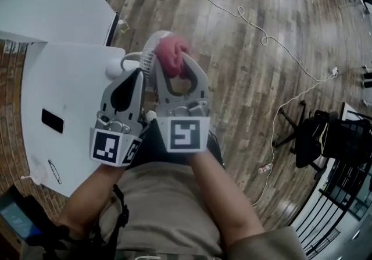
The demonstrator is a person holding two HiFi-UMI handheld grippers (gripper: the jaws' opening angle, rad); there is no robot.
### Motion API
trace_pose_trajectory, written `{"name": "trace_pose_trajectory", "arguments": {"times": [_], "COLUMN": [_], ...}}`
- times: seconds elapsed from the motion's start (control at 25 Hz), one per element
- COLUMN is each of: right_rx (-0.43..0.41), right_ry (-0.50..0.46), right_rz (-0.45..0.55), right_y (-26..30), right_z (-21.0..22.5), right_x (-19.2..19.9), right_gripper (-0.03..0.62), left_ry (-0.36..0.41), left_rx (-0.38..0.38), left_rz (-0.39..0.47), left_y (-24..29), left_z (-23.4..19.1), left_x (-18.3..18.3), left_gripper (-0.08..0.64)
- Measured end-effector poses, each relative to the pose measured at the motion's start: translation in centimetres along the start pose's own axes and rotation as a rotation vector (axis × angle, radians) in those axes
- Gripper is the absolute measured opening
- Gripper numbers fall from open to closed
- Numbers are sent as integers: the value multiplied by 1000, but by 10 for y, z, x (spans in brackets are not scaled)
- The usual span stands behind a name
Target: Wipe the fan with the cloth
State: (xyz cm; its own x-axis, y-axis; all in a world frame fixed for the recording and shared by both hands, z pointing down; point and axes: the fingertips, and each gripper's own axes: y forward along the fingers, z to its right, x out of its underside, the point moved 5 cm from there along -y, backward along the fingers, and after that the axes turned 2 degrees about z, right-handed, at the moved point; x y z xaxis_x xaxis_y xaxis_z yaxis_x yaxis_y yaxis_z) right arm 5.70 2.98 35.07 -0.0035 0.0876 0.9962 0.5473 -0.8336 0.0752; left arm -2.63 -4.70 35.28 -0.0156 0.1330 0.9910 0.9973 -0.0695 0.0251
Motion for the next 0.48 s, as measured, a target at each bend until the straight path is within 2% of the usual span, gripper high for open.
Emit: {"name": "trace_pose_trajectory", "arguments": {"times": [0.48], "right_rx": [30], "right_ry": [27], "right_rz": [48], "right_y": [-1], "right_z": [18], "right_x": [5], "right_gripper": [170], "left_ry": [6], "left_rx": [22], "left_rz": [-10], "left_y": [5], "left_z": [9], "left_x": [7], "left_gripper": [2]}}
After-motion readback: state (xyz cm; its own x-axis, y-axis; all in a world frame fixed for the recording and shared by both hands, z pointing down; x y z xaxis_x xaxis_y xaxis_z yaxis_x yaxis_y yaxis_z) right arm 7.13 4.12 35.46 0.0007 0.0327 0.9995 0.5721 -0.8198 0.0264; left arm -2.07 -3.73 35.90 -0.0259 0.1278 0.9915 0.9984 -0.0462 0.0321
